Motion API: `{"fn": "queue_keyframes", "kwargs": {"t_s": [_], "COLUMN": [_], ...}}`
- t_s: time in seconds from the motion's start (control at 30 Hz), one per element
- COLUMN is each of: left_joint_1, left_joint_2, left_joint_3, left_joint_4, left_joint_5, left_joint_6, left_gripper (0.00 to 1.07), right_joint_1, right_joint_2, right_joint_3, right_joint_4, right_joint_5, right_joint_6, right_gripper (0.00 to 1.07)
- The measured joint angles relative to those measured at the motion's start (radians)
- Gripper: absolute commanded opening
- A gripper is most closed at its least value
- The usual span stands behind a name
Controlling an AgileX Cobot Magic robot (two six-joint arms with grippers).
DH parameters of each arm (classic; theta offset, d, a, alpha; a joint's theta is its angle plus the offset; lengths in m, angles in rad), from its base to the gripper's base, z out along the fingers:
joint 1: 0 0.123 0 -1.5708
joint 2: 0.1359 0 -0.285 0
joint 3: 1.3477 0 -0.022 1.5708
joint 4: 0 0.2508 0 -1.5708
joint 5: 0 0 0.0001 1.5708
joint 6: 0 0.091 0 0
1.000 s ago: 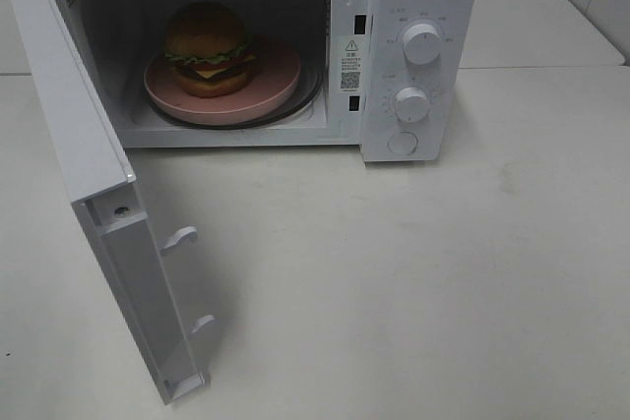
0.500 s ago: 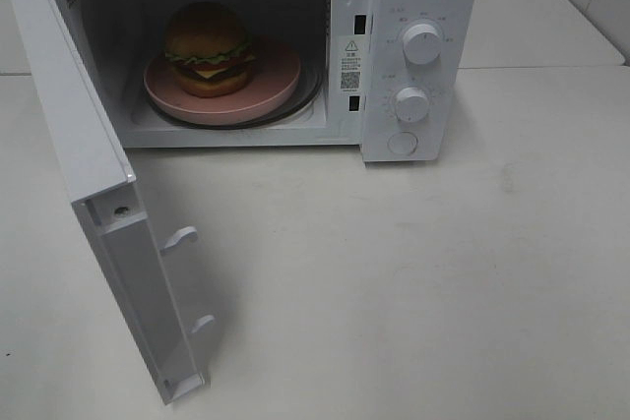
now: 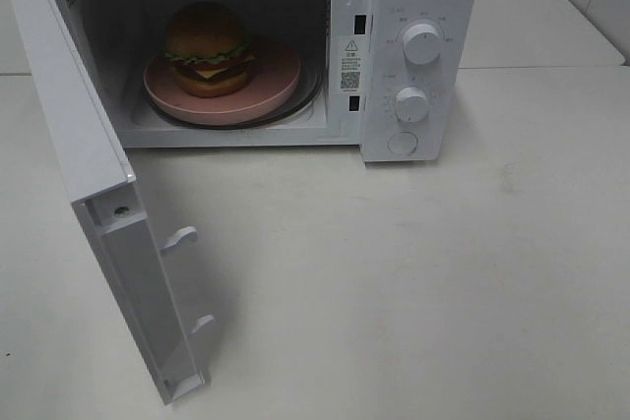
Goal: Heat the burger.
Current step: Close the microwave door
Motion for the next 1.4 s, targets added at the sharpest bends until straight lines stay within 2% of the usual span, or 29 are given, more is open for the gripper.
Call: {"fn": "queue_keyframes", "kwargs": {"t_s": [0.17, 0.23, 0.3, 0.33, 0.37, 0.4, 0.43, 0.47, 0.5, 0.53, 0.57, 0.6, 0.63, 0.67, 0.7, 0.87, 1.03, 1.07, 1.1, 1.17, 1.2, 1.23, 1.27, 1.33, 1.4], "left_joint_1": [0.0, 0.0, 0.0, 0.0, 0.0, 0.0, 0.0, 0.0, 0.0, 0.0, 0.0, 0.0, 0.0, 0.0, 0.0, 0.0, 0.0, 0.0, 0.0, 0.0, 0.0, 0.0, 0.0, 0.0, 0.0], "left_joint_2": [0.006, 0.024, 0.071, 0.071, 0.111, 0.111, 0.133, 0.171, 0.171, 0.211, 0.211, 0.234, 0.278, 0.278, 0.319, 0.391, 0.465, 0.465, 0.489, 0.5, 0.527, 0.527, 0.558, 0.572, 0.629], "left_joint_3": [-0.013, -0.022, -0.024, -0.024, -0.024, -0.024, -0.024, -0.024, -0.024, -0.024, -0.024, -0.024, -0.024, -0.024, -0.024, -0.008, 0.077, 0.077, 0.118, 0.135, 0.178, 0.178, 0.217, 0.231, 0.27], "left_joint_4": [0.0, 0.0, 0.0, 0.0, 0.0, 0.0, 0.0, 0.0, 0.0, 0.009, 0.009, 0.015, 0.026, 0.026, 0.031, 0.051, 0.067, 0.067, 0.074, 0.077, 0.077, 0.077, 0.077, 0.077, 0.077], "left_joint_5": [-0.024, -0.065, -0.117, -0.117, -0.139, -0.139, -0.147, -0.162, -0.162, -0.177, -0.177, -0.187, -0.21, -0.21, -0.239, -0.348, -0.566, -0.566, -0.667, -0.708, -0.814, -0.814, -0.921, -0.966, -1.113], "left_joint_6": [0.0, 0.0, 0.0, 0.0, 0.0, 0.0, 0.0, 0.0, 0.0, 0.0, 0.0, 0.0, 0.0, 0.0, 0.0, 0.0, 0.0, 0.0, 0.0, 0.0, 0.0, 0.0, 0.0, 0.0, 0.0], "left_gripper": [0.95, 0.91, 0.8, 0.8, 0.67, 0.67, 0.61, 0.46, 0.46, 0.29, 0.29, 0.22, 0.06, 0.06, 0.0, 0.0, 0.0, 0.0, 0.0, 0.0, 0.0, 0.0, 0.0, 0.0, 0.0], "right_joint_1": [0.0, 0.0, 0.0, 0.0, -0.002, -0.002, -0.001, -0.001, -0.001, -0.001, -0.001, -0.001, -0.001, -0.001, -0.001, -0.001, -0.001, -0.001, -0.001, -0.001, -0.001, -0.001, -0.001, -0.001, -0.001], "right_joint_2": [0.0, 0.0, 0.0, 0.0, 0.0, 0.0, 0.0, 0.0, 0.0, 0.0, 0.0, 0.0, 0.0, 0.0, 0.0, 0.0, 0.0, 0.0, 0.0, 0.0, 0.0, 0.0, 0.0, 0.0, 0.0], "right_joint_3": [0.0, 0.0, 0.0, 0.0, 0.0, 0.0, 0.0, 0.0, 0.0, 0.0, 0.0, 0.0, 0.0, 0.0, 0.0, 0.0, 0.0, 0.0, 0.0, 0.0, 0.0, 0.0, 0.0, 0.0, 0.0], "right_joint_4": [0.0, 0.0, 0.002, 0.002, 0.003, 0.003, 0.003, 0.004, 0.004, 0.004, 0.004, 0.004, 0.004, 0.004, 0.004, 0.004, 0.004, 0.004, 0.004, 0.004, 0.005, 0.005, 0.005, 0.005, 0.005], "right_joint_5": [0.0, 0.0, 0.0, 0.0, 0.0, 0.0, 0.0, 0.0, 0.0, 0.0, 0.0, 0.0, 0.0, 0.0, 0.0, 0.0, 0.0, 0.0, 0.0, 0.0, 0.0, 0.0, 0.0, 0.0, 0.0], "right_joint_6": [0.0, 0.0, 0.0, 0.0, 0.0, 0.0, 0.0, 0.0, 0.0, 0.0, 0.0, 0.0, 0.0, 0.0, 0.0, 0.0, 0.0, 0.0, 0.0, 0.0, 0.0, 0.0, 0.0, 0.0, 0.0], "right_gripper": [0.75, 0.75, 0.75, 0.75, 0.75, 0.75, 0.75, 0.75, 0.75, 0.75, 0.75, 0.75, 0.75, 0.75, 0.75, 0.75, 0.75, 0.75, 0.75, 0.75, 0.75, 0.75, 0.75, 0.75, 0.75]}}
